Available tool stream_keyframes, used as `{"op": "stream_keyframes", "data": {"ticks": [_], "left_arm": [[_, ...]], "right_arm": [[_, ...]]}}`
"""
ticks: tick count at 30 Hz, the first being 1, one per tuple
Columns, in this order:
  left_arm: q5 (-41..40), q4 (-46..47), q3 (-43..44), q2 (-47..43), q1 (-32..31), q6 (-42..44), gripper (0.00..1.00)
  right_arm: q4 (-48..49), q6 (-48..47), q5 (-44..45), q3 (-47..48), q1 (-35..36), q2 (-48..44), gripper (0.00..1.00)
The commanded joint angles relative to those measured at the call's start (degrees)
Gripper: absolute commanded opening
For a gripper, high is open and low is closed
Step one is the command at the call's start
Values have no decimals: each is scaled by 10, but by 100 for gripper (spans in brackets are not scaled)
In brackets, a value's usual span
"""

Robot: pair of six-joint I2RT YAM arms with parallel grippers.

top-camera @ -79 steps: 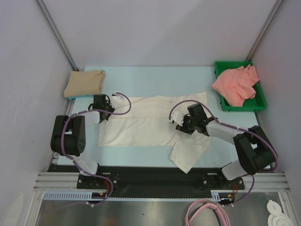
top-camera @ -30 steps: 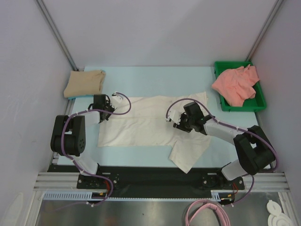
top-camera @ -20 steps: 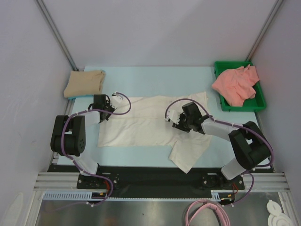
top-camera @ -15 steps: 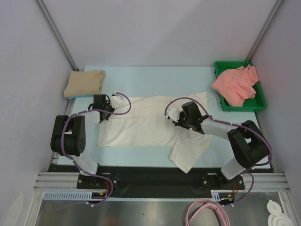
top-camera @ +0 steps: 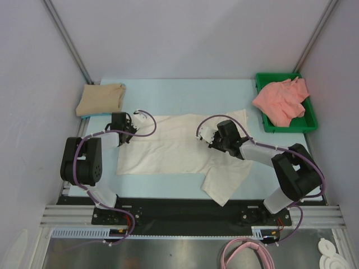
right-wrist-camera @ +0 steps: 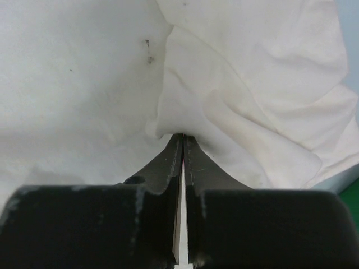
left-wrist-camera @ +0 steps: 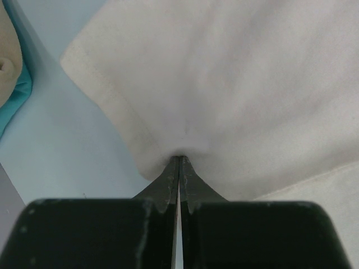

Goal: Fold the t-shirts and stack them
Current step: Fold the tshirt

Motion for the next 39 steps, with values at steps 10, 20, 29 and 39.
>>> {"op": "stream_keyframes", "data": {"ticks": [10, 20, 29, 39], "left_arm": [[9, -12, -8, 4, -2, 6, 2], [11, -11, -10, 3, -1, 6, 2], [9, -13, -9, 4, -2, 7, 2], [9, -13, -8, 5, -2, 6, 2]], "right_arm": [[-84, 31, -6, 20, 7, -87, 26], [-112, 60, -26, 61, 21, -14, 40], [-109, 58, -25, 61, 23, 4, 40], [-92, 62, -7, 51, 26, -1, 41]]}}
